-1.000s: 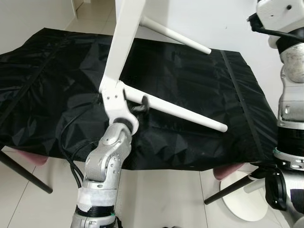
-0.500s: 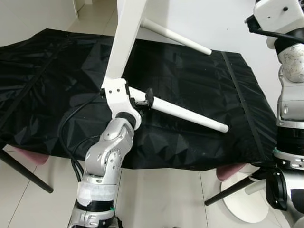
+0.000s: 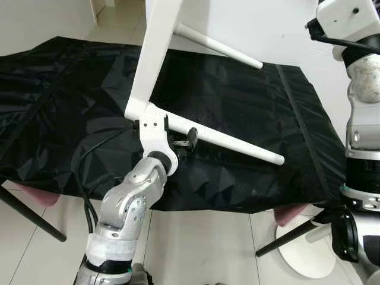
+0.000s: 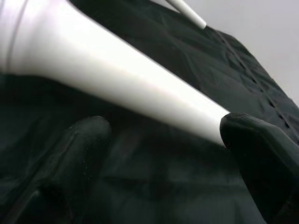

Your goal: Building children table

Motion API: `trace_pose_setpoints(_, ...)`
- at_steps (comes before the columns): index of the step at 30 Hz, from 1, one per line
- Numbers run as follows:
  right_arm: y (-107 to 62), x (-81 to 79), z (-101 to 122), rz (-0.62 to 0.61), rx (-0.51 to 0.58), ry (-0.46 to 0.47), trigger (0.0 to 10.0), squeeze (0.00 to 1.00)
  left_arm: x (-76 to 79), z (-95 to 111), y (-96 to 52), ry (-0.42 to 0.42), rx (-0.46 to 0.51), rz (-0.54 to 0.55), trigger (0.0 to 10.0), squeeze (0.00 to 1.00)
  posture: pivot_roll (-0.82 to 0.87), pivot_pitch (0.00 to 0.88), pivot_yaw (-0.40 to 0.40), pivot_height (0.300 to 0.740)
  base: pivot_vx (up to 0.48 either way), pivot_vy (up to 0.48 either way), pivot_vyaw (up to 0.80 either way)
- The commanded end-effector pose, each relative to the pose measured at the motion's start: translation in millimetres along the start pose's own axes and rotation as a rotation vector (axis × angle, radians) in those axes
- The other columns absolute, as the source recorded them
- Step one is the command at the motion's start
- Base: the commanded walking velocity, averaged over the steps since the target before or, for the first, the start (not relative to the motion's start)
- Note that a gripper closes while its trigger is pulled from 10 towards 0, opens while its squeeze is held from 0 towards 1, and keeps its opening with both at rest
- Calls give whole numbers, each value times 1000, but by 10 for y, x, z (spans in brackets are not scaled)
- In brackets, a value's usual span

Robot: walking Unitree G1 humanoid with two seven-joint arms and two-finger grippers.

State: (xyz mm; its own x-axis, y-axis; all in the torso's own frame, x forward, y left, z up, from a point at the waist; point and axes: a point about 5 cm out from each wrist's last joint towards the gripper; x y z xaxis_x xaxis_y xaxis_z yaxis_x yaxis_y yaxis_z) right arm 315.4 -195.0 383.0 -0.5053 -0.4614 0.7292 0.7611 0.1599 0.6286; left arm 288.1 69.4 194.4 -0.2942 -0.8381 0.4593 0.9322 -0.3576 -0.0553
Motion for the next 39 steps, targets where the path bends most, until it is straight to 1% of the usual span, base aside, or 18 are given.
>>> trace_pose_setpoints(1,11,243,-13,-190,-24,121,0,0,115,-53,-40,-7,-56,-214,10000,0,34,29,5,740,0,0,0)
trace_pose_setpoints(3,12,244,-14,-190,-23,121,0,0,113,-69,-34,-10,-60,-207,10000,0,33,29,4,740,0,0,0)
trace_pose_setpoints(9,21,249,-7,-195,-19,126,0,0,79,-21,156,-77,-17,-135,10000,0,30,27,-2,740,0,0,0)
trace_pose_setpoints(13,22,251,-4,-196,-18,125,0,0,61,-20,186,-93,-15,-115,10000,0,27,27,-2,740,0,0,0)
trace_pose_setpoints(16,23,264,5,-202,-17,121,0,0,7,-34,324,-205,-6,-25,10000,0,16,27,-1,740,0,0,0)
trace_pose_setpoints(17,23,264,5,-202,-17,121,0,0,7,-34,324,-205,-6,-25,10000,0,16,27,-1,740,0,0,0)
trace_pose_setpoints(21,25,274,9,-206,-17,118,0,0,-14,-6,410,-282,18,20,10000,0,9,28,0,740,0,0,0)
trace_pose_setpoints(22,28,278,11,-208,-18,117,0,0,-47,18,458,-338,32,58,10000,0,4,28,1,740,0,0,0)
trace_pose_setpoints(24,28,278,11,-208,-18,117,0,0,-47,18,458,-338,32,58,10000,0,4,28,1,740,0,0,0)
trace_pose_setpoints(26,37,290,14,-211,-18,113,0,0,-83,103,554,-464,72,108,10000,0,-1,27,4,740,0,0,0)
trace_pose_setpoints(27,37,290,14,-211,-18,113,0,0,-83,103,554,-464,72,108,10000,0,-1,27,4,740,0,0,0)
trace_pose_setpoints(29,42,298,16,-215,-18,113,0,0,-101,162,631,-549,92,135,10000,0,-3,26,7,740,0,0,0)
trace_pose_setpoints(31,42,302,17,-217,-18,112,0,0,-107,181,658,-577,97,147,10000,0,-3,26,7,740,0,0,0)
trace_pose_setpoints(32,43,305,19,-219,-17,113,0,0,-131,202,680,-622,111,176,8039,0,-4,23,7,740,0,0,0)
trace_pose_setpoints(34,43,305,19,-219,-17,113,0,0,-131,202,680,-622,111,176,8039,0,-4,23,7,740,0,0,0)
trace_pose_setpoints(35,45,308,23,-221,-16,113,0,0,-162,219,716,-678,118,209,7373,0,-6,23,12,740,0,0,0)
trace_pose_setpoints(36,47,310,28,-223,-14,114,0,0,-184,235,742,-712,126,237,196,0,-6,23,12,740,0,0,0)
trace_pose_setpoints(39,47,315,34,-225,-12,114,0,0,-184,254,774,-748,128,252,0,0,-6,23,12,740,0,0,0)
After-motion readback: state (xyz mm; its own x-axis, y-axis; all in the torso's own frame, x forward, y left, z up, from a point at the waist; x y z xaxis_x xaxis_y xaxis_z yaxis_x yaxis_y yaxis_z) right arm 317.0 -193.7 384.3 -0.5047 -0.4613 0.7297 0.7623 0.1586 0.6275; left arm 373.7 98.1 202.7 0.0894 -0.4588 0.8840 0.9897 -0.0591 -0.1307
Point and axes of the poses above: a point about 5 cm out from each wrist's last joint towards the gripper, its own y axis pointing out of the wrist towards the gripper, its own z axis along the axis of the wrist's last joint, x = y × z, and after that the axes turned 8 degrees about -y, right-handed
